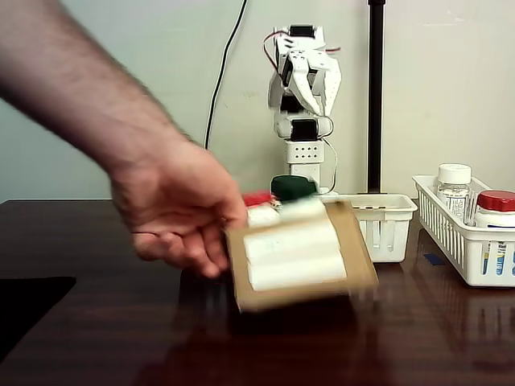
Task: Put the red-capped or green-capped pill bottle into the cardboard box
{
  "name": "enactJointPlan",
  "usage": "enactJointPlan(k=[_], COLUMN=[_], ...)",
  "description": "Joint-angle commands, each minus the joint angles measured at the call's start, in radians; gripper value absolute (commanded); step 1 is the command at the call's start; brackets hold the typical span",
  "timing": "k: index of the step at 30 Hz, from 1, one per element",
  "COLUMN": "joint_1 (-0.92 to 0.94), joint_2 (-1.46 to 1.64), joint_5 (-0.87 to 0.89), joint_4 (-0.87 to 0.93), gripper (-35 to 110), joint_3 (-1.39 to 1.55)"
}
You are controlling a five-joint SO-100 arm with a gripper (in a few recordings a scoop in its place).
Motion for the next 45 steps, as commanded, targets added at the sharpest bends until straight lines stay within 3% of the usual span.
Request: enactJointPlan(k=[1, 15, 22, 31, 39, 45], joint_1=[-0.025, -0.132, -0.169, -0.305, -0.284, -0.276], joint_2=[0.15, 0.152, 0.153, 0.153, 0.152, 0.152], joint_5=[0.028, -0.025, -0.021, -0.127, 0.137, -0.086], joint_4=[0.032, -0.104, -0.299, -0.247, -0.089, -0.089], gripper=[1, 1, 1, 3, 3, 3], joint_3=[0.098, 0.353, 0.541, 0.541, 0.541, 0.541])
